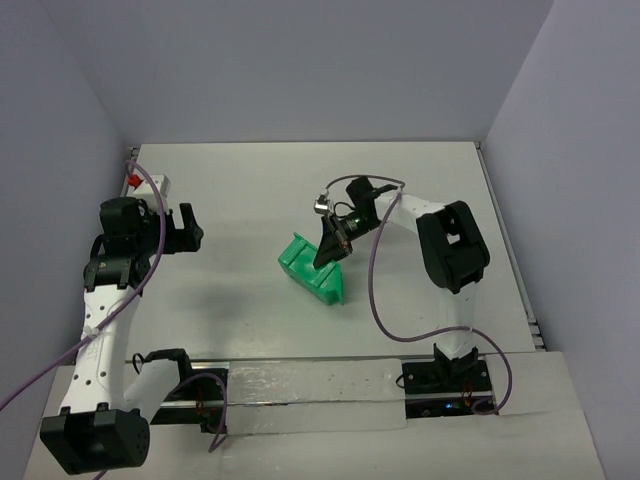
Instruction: Build the wood block tower
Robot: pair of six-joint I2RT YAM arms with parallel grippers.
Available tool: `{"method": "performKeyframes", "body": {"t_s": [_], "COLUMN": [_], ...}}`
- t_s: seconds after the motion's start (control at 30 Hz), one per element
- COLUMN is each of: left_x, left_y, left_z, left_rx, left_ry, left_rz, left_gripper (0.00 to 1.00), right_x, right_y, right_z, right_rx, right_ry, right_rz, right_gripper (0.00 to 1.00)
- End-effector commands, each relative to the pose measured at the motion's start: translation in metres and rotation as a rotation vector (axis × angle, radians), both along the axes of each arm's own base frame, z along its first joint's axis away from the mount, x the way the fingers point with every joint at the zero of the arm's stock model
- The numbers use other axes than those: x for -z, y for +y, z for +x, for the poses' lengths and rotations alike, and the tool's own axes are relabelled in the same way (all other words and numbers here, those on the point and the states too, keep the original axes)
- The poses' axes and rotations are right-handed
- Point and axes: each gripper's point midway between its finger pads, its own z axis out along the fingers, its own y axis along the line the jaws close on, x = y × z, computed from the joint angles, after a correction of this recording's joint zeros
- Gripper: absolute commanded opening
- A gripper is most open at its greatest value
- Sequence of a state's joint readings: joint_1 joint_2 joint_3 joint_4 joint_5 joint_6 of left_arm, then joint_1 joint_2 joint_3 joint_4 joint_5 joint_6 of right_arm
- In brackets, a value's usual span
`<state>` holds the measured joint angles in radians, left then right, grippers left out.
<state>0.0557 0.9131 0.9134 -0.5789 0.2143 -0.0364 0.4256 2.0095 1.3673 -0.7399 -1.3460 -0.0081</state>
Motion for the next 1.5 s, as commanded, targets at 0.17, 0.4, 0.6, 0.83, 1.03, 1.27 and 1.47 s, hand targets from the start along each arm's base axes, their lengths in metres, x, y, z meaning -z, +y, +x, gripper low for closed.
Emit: {"method": "performKeyframes", "body": {"t_s": [0.17, 0.4, 0.6, 0.83, 1.03, 1.27, 1.47], "left_x": [-0.007, -0.007, -0.006, -0.006, -0.008, -0.008, -0.008], "left_y": [0.001, 0.002, 0.002, 0.003, 0.004, 0.004, 0.003], "left_z": [0.005, 0.005, 0.005, 0.005, 0.004, 0.003, 0.003], "left_rx": [0.015, 0.012, 0.011, 0.010, 0.005, 0.007, 0.007], "left_ry": [-0.040, -0.040, -0.036, -0.035, -0.039, -0.041, -0.039], "left_rz": [-0.005, -0.008, -0.009, -0.010, -0.010, -0.013, -0.014], "left_gripper": [0.99, 0.99, 0.99, 0.99, 0.99, 0.99, 0.99], "right_x": [-0.011, 0.004, 0.024, 0.008, 0.018, 0.005, -0.021], "right_y": [0.010, 0.012, 0.013, 0.027, 0.033, 0.035, 0.039], "right_z": [-0.008, -0.004, -0.006, -0.021, -0.031, -0.035, -0.050], "right_rx": [-0.040, -0.025, -0.008, -0.058, -0.061, -0.078, -0.127], "right_ry": [0.325, 0.442, 0.628, 0.644, 0.765, 0.739, 0.680], "right_rz": [0.144, 0.090, 0.001, -0.032, -0.113, -0.102, -0.078], "right_gripper": [0.00, 0.00, 0.00, 0.00, 0.00, 0.00, 0.00]}}
